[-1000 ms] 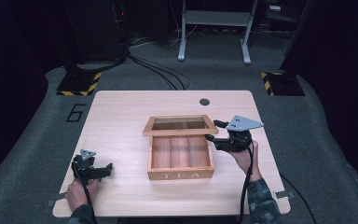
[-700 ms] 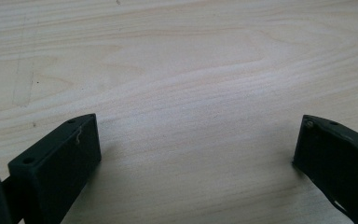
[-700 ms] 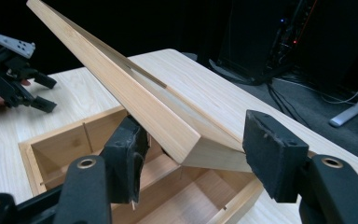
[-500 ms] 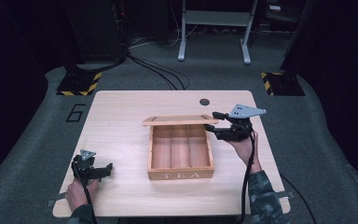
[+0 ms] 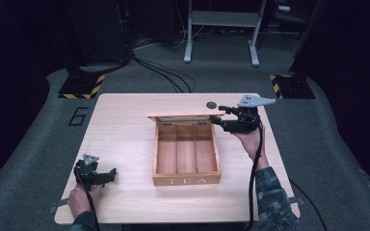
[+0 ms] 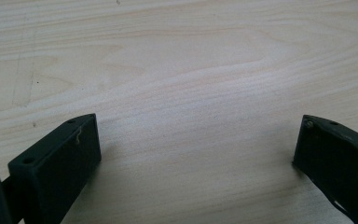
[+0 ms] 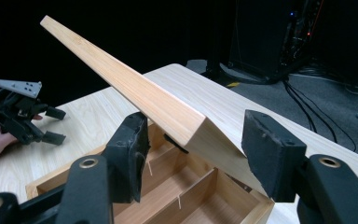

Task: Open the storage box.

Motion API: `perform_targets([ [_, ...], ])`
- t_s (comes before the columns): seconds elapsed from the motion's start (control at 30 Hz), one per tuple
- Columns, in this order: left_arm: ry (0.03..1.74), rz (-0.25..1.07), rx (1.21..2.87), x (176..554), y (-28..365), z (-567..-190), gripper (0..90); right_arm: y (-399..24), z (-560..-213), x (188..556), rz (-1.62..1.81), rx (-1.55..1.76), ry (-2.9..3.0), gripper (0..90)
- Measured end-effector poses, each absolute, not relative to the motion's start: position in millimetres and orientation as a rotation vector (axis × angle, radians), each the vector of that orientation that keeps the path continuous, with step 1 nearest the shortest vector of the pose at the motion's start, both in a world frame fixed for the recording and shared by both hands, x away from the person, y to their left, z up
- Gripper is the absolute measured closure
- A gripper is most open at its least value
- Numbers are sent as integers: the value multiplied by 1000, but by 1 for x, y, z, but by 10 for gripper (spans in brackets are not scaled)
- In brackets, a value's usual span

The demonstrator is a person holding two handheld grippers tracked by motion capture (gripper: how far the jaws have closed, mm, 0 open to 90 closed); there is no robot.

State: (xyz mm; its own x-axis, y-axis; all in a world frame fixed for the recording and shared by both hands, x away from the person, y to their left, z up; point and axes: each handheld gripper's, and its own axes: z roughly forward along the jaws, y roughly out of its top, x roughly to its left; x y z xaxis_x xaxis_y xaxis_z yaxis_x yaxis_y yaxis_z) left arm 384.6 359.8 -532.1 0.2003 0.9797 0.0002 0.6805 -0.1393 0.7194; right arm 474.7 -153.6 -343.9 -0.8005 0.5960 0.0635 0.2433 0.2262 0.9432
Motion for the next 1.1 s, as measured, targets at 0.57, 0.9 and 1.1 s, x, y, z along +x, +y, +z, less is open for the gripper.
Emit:
perform_targets([
  [0.57,1538,655,1902,384,360,-532,3,-154,-328,507,1656,885,2228,422],
  [0.9,1538,655,1902,384,360,-532,3,-152,-320,527,1667,931,2247,434],
  [1.1,1539,654,1902,384,360,-532,3,-150,-317,534,1636,954,2255,475],
])
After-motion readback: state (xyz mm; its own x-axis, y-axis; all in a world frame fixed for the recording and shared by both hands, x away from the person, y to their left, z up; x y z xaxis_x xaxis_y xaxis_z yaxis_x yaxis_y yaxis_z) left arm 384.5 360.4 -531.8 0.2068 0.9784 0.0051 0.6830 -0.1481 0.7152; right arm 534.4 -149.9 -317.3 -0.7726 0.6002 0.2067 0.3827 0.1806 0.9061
